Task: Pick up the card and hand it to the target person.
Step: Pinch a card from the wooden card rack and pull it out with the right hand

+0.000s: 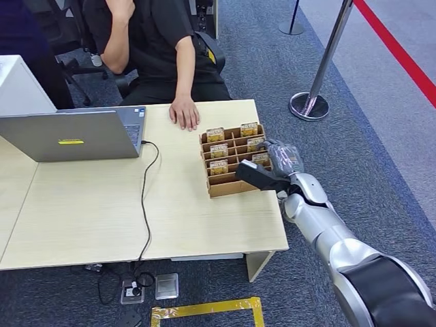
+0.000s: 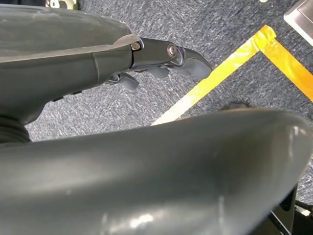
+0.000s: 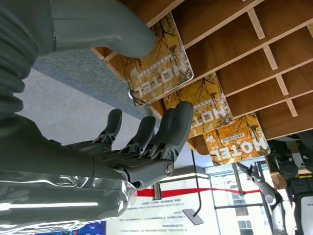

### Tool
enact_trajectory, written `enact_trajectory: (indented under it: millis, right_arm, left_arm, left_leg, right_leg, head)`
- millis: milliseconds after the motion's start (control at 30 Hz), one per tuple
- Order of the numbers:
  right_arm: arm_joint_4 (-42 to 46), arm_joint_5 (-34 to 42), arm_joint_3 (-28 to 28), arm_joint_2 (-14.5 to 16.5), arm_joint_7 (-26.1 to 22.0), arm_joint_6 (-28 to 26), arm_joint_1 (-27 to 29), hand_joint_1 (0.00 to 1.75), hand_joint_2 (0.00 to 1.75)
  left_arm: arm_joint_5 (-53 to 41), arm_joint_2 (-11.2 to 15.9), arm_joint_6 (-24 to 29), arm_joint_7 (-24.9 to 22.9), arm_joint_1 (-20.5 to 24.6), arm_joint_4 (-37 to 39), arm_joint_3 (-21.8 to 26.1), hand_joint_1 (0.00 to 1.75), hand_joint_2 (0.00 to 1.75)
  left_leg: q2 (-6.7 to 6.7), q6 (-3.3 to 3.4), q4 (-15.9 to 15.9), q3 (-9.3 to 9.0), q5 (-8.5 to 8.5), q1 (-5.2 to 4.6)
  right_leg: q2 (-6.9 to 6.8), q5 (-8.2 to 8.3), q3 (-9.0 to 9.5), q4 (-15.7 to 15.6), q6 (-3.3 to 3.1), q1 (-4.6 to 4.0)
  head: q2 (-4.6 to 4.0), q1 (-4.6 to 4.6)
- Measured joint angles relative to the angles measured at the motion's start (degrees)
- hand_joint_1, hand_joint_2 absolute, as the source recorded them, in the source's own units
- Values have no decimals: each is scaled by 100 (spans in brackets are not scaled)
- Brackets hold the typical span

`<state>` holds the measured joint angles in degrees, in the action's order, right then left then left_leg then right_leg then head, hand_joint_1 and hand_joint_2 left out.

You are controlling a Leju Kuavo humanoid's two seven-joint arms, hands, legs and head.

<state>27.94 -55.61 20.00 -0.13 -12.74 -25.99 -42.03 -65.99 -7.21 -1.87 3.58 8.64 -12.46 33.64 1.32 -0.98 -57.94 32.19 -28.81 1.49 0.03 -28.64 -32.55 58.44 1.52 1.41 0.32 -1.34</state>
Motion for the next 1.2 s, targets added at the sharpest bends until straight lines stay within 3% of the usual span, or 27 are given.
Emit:
enact_trajectory:
  millis: [333, 533, 633, 800, 1200]
  right_arm:
    - [-123, -6, 0, 0, 37, 5, -27, 82, 175]
    - [-191, -63, 0, 0, 48, 7, -76, 130, 175]
    - [-215, -70, 0, 0, 46, 7, -113, 141, 175]
    - [-241, -77, -3, -1, 37, 1, -126, 174, 175]
    - [-250, -74, -27, -20, -50, -95, -118, 175, 175]
  left_arm:
    - [0, 0, 8, 7, 0, 0, 2, 0, 0]
    - [-1, 0, 50, 38, 1, 0, 2, 0, 0]
    - [-1, 0, 58, 75, 1, 0, 2, 0, 0]
    - [-1, -2, 136, 233, 0, 0, -1, 0, 0]
    - [-26, -2, 307, 430, 1, 0, -4, 0, 0]
  left_leg:
    - [0, 0, 0, 0, 0, 0]
    - [0, 0, 0, 0, 0, 0]
    - [0, 0, 0, -1, 0, 0]
    - [-1, 0, -1, -4, 0, 0]
    - [-1, 0, -3, -3, 1, 0]
  right_leg:
    - [0, 0, 0, 0, 0, 0]
    - [0, 0, 0, 0, 0, 0]
    - [0, 0, 0, 0, 0, 0]
    - [1, 1, 2, 0, 0, 0]
    - [1, 2, 1, 0, 1, 0]
  head:
    - [0, 1]
    - [0, 1]
    - [0, 0]
    - [-1, -1]
    - [-1, -1]
